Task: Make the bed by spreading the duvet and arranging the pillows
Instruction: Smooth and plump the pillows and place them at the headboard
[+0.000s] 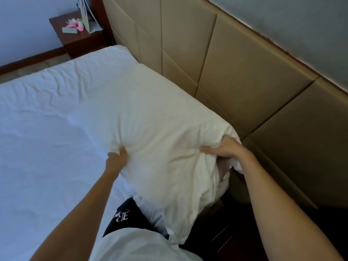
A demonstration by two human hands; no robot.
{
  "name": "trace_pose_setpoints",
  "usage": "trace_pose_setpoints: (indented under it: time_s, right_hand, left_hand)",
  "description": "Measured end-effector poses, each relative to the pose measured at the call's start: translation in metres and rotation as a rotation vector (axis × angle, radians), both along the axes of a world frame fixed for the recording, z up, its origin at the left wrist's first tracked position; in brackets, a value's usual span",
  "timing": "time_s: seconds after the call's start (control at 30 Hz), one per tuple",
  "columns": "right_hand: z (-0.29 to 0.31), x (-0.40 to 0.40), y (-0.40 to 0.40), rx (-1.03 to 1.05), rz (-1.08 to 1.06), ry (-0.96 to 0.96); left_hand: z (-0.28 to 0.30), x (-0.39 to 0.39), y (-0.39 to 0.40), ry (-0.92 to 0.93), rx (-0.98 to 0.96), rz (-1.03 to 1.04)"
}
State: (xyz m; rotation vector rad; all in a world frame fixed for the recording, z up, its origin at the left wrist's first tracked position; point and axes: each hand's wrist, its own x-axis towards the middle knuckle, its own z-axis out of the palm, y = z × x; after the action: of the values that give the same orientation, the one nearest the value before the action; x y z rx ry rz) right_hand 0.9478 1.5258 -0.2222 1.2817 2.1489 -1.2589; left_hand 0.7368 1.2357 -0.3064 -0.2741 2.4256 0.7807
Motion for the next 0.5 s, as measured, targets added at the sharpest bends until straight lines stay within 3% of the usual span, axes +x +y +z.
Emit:
trace_pose_setpoints:
  time_s: [0.07, 0.13, 0.23, 0.3, 0.37, 0.5]
  right_hand:
    - [0.019, -0.022, 0.001, 0.1, 0.111, -0.09]
    - [0.032, -0.042, -0.002, 0.298, 0.18, -0.145]
    - [0.042, -0.072, -0.006, 0.628, 0.176, -0.077]
    - [0.043, -0.093, -0.009, 0.615, 0.169, 0.061]
    - [0.038, -0.114, -0.012, 0.404, 0.209, 0.113]
    - [-0.012, -0.125, -0.022, 0.207, 0.447, -0.318]
  left_hand:
    - [0.004, -0.017, 0.0, 0.096, -0.011, -0.014]
    - [0.022, -0.037, 0.014, 0.369, -0.02, -0.107]
    - [0.053, -0.078, 0.059, 0.67, 0.014, -0.456]
    - [0.066, -0.101, 0.095, 0.618, 0.038, -0.705]
    - [0.069, -0.113, 0.122, 0.506, -0.041, -0.9]
    - [0.053, -0.122, 0.143, 0.338, -0.329, -1.245]
